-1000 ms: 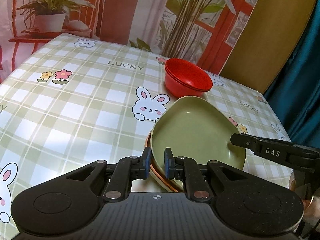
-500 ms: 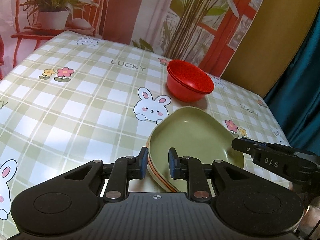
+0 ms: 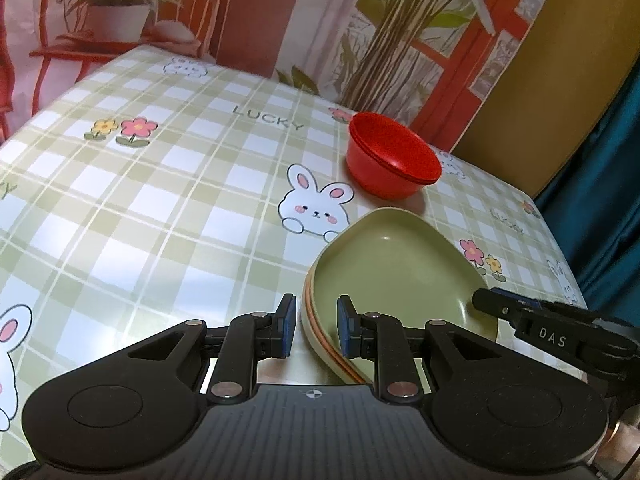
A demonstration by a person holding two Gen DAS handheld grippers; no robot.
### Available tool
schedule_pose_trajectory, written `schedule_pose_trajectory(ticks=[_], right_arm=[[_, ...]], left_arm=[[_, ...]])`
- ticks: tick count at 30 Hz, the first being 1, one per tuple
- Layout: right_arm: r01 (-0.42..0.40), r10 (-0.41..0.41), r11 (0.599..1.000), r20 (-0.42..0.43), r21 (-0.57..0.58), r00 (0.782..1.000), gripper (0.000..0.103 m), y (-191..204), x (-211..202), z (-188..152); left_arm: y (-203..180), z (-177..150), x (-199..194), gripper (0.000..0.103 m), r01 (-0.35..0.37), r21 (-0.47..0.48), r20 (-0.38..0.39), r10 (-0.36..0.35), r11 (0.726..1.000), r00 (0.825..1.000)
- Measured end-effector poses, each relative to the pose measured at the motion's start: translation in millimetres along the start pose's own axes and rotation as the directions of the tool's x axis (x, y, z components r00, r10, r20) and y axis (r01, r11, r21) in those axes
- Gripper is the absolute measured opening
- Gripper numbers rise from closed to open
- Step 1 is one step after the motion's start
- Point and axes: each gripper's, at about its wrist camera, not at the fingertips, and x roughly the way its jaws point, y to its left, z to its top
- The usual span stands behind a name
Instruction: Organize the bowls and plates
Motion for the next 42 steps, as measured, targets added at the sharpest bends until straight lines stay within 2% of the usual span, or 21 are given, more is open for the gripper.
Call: schedule_pose_trajectory(ticks=[11, 16, 20, 24, 26, 29, 37, 39, 42], right_arm=[[-0.022, 0.022, 0.999, -0.003, 0.034, 1.0, 0.017, -4, 1, -1], [-0.064, 0.059, 0.996, 0.072, 0.065, 0.996, 0.017, -13, -11, 13], [-0.069, 0.06, 0.995, 0.128, 0.069, 0.99, 0.019, -24, -15, 30], [-0.064, 0.053, 0.996, 0.148, 0.068, 0.988, 0.023, -32, -7, 47], [-0.065, 0.053, 0.995, 0.156, 0.075, 0.986, 0.023, -35, -1, 54], [-0.079, 0.065, 0.994, 0.164, 0.076, 0.984, 0.025, -36, 9, 66], [-0.118, 0.107, 0.99, 0.136, 0.077, 0.985, 0.04, -37, 43, 93], [-0.122, 0.111, 0.989, 0.123, 0.087, 0.986, 0.041, -39, 52, 97], [-0.119, 0.106, 0.986, 0.107, 0.118, 0.989, 0.05, -44, 66, 103]], left_arm=[[7, -1, 5, 0.026, 0.001, -0.046, -0.016, -0.002, 0.999, 1.0], [5, 14, -8, 0.03, 0.022, -0.023, 0.06, -0.02, 0.999, 0.998], [-4, 33, -15, 0.03, 0.046, 0.059, 0.111, -0.053, 0.997, 0.992], [-20, 53, -19, 0.04, 0.085, 0.164, 0.163, -0.112, 0.983, 0.98], [-28, 65, -12, 0.04, 0.098, 0.187, 0.162, -0.129, 0.977, 0.978], [-35, 81, 5, 0.04, 0.08, 0.203, 0.155, -0.113, 0.976, 0.981], [-41, 108, 59, 0.04, 0.059, 0.217, 0.098, -0.082, 0.974, 0.992], [-40, 114, 70, 0.04, 0.066, 0.213, 0.085, -0.086, 0.975, 0.993], [-40, 121, 85, 0.04, 0.079, 0.196, 0.064, -0.094, 0.977, 0.994]])
